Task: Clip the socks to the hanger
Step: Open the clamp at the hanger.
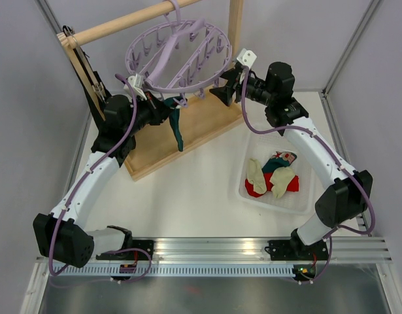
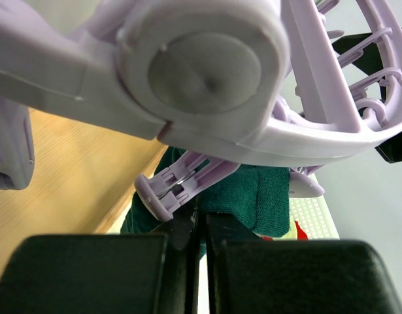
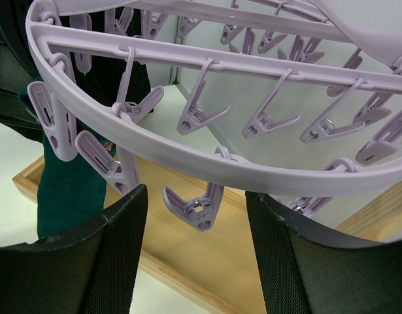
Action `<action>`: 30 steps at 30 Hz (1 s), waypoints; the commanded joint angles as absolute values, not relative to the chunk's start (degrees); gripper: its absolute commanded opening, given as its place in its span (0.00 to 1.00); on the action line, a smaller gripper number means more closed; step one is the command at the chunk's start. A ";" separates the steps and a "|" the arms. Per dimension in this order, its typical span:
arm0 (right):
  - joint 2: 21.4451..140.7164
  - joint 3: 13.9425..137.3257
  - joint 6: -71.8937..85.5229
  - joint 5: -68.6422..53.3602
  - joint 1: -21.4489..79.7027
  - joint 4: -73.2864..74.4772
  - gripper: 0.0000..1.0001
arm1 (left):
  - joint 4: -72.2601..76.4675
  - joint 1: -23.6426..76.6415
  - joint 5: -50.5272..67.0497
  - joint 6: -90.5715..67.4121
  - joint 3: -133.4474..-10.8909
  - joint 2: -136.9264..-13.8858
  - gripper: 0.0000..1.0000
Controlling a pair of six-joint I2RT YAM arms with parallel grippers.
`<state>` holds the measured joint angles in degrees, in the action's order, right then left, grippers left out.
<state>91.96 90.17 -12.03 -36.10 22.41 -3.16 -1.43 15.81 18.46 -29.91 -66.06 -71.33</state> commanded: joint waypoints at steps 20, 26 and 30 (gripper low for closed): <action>92.73 92.64 -9.14 -31.82 25.05 -8.97 0.41 | -0.53 15.38 19.51 -27.60 -68.47 -71.28 0.02; 91.85 91.41 -8.44 -29.10 26.28 -8.35 0.30 | -0.44 15.38 19.69 -27.77 -68.47 -71.54 0.02; 90.88 89.83 -7.03 -27.07 26.72 -8.79 0.23 | -0.35 15.38 19.60 -27.77 -68.38 -71.72 0.02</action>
<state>92.71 90.41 -8.27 -28.97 26.06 -5.67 -1.43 15.81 18.50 -29.43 -66.06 -71.37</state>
